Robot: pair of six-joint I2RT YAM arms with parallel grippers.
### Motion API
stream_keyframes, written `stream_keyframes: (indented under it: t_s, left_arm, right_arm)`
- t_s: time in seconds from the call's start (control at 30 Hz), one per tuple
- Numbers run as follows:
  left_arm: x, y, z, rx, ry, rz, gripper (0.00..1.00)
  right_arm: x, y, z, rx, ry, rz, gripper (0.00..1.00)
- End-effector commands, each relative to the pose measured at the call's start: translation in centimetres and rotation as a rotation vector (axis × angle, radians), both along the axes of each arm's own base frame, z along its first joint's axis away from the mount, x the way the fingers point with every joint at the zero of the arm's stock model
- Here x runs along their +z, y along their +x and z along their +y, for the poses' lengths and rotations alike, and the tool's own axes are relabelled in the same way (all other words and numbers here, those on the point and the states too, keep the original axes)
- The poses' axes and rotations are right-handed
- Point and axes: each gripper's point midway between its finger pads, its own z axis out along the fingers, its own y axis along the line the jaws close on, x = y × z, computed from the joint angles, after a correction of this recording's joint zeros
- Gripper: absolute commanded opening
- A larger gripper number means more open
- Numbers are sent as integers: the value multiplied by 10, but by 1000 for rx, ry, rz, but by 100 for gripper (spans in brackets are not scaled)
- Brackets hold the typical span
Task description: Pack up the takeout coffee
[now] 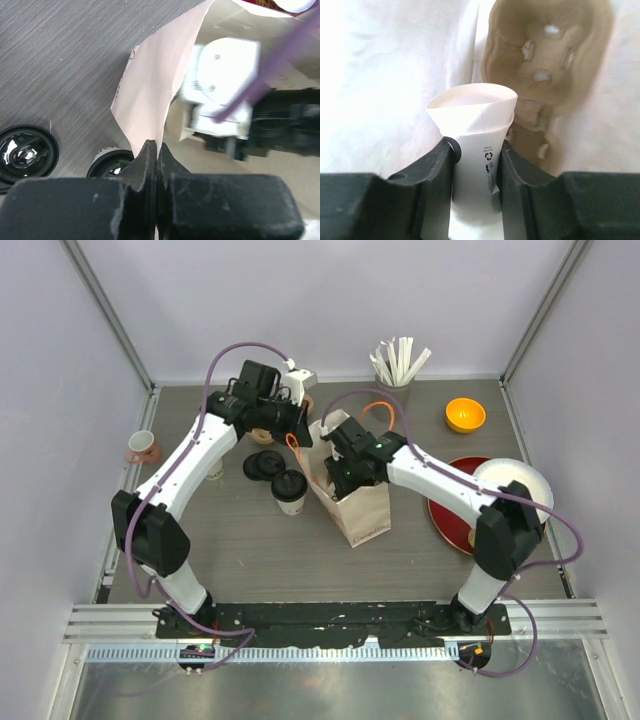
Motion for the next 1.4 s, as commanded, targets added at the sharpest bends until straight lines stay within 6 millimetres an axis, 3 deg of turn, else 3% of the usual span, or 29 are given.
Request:
stream_keyframes:
  t_s: [0.0,0.03,0.2,0.4,0.6,0.63,0.67,0.73,0.83,0.93,1.17,1.23,1.37]
  left_arm:
    - [23,-10,-2,-31,-40,-35,0]
    - [23,-10,-3,-32,-40,-34,0]
    - [27,-15,-7,-55,-39,-44,0]
    - [32,-17,-10,-64,-39,-57,0]
    - [36,-15,-10,-58,-38,-67,0]
    - [39,-14,-10,-57,-38,-74,4]
    - [40,-14,-10,-59,-37,-78,17]
    - [50,-12,-10,-60,-45,-101,34]
    - [69,-13,-12,-79,-71,-151,51]
    - [90,-12,-13,-86,-103,-205,59]
    - [113,-16,-11,-146,-110,-297,65]
    - [127,-16,-7,-147,-117,-337,67]
    - [174,-27,5,-178,-184,-459,70]
  right_arm:
    - [108,12,18,27,243,-234,23]
    - [127,12,17,28,276,-276,23]
    - [170,14,17,32,347,-373,22]
    - [235,14,15,29,457,-507,22]
    - [276,11,7,20,512,-597,22]
    - [281,11,6,17,520,-608,22]
    - [286,12,4,7,528,-623,22]
    - [302,12,0,-29,557,-646,22]
    - [322,14,-6,-100,613,-663,21]
    - [339,15,-14,-199,689,-657,20]
    - [360,15,-32,-301,801,-681,19]
    - [364,13,-33,-298,814,-682,19]
    - [378,3,-29,-240,856,-682,19]
